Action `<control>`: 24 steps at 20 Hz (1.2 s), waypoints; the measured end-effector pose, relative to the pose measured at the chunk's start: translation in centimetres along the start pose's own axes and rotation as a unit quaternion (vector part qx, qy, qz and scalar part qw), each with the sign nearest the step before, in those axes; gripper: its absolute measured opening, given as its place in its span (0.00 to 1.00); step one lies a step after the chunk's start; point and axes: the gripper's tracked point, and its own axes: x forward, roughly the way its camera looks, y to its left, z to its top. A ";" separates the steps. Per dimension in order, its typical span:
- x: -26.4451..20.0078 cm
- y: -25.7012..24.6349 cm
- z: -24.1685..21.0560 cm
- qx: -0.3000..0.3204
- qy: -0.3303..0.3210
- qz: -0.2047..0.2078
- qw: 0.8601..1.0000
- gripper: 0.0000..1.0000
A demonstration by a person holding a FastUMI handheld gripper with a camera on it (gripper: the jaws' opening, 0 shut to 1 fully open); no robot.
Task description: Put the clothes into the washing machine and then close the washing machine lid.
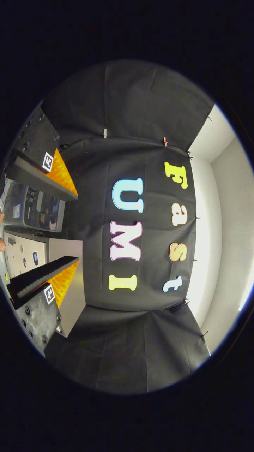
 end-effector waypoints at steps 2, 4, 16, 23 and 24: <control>-1.3 -1.3 -0.1 -0.005 0.002 -0.012 1.000 0.99; -2.6 -2.5 0.3 -0.006 -0.003 -0.024 1.000 0.99; -7.2 -6.6 1.8 -0.004 -0.012 -0.053 0.998 0.99; -7.9 -9.1 2.6 0.001 -0.019 -0.083 0.996 0.99; -7.9 -9.4 2.6 0.001 -0.019 -0.088 0.996 0.99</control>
